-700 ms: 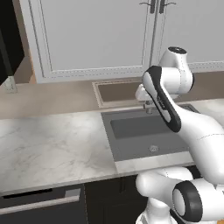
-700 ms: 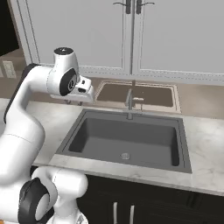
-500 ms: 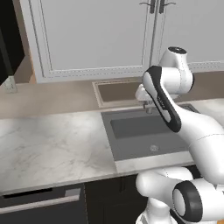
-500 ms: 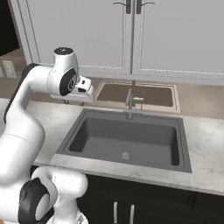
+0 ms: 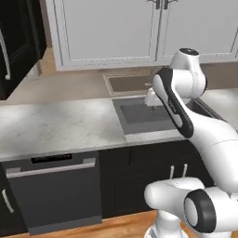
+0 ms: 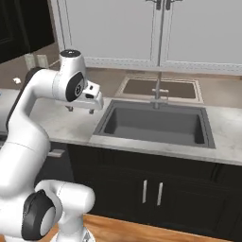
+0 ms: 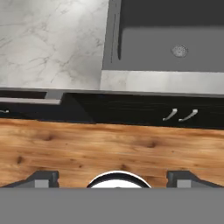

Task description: Close all open cabinet doors.

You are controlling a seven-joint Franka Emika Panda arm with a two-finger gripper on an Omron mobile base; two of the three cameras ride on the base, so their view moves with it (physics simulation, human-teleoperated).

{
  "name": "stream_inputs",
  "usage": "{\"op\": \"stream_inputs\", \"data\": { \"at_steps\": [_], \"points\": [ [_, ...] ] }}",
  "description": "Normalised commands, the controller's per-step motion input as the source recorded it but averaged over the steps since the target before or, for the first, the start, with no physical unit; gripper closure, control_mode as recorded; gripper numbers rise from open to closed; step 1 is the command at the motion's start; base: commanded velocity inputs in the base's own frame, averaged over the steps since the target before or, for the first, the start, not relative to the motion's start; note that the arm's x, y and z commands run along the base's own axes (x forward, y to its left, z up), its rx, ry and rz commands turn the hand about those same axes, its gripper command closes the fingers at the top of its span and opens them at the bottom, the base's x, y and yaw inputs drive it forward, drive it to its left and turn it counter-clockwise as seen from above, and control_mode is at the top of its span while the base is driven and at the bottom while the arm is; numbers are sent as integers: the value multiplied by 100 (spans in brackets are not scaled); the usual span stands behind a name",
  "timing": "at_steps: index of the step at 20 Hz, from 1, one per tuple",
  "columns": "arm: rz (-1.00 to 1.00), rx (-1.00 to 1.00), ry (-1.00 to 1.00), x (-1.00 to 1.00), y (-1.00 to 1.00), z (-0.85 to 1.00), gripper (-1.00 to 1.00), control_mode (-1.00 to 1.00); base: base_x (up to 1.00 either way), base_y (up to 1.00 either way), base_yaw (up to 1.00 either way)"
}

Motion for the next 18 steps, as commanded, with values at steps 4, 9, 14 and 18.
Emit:
{"op": "stream_inputs", "data": {
  "at_steps": [4,9,14,18],
  "points": [
    [0,0,0,0,0,0,-100,100,-78,71,7],
    [0,0,0,0,0,0,-100,100,-49,81,14],
    [0,0,0,0,0,0,-100,100,-35,74,16],
    [0,0,0,0,0,0,-100,100,-46,71,17]
  ]
}}
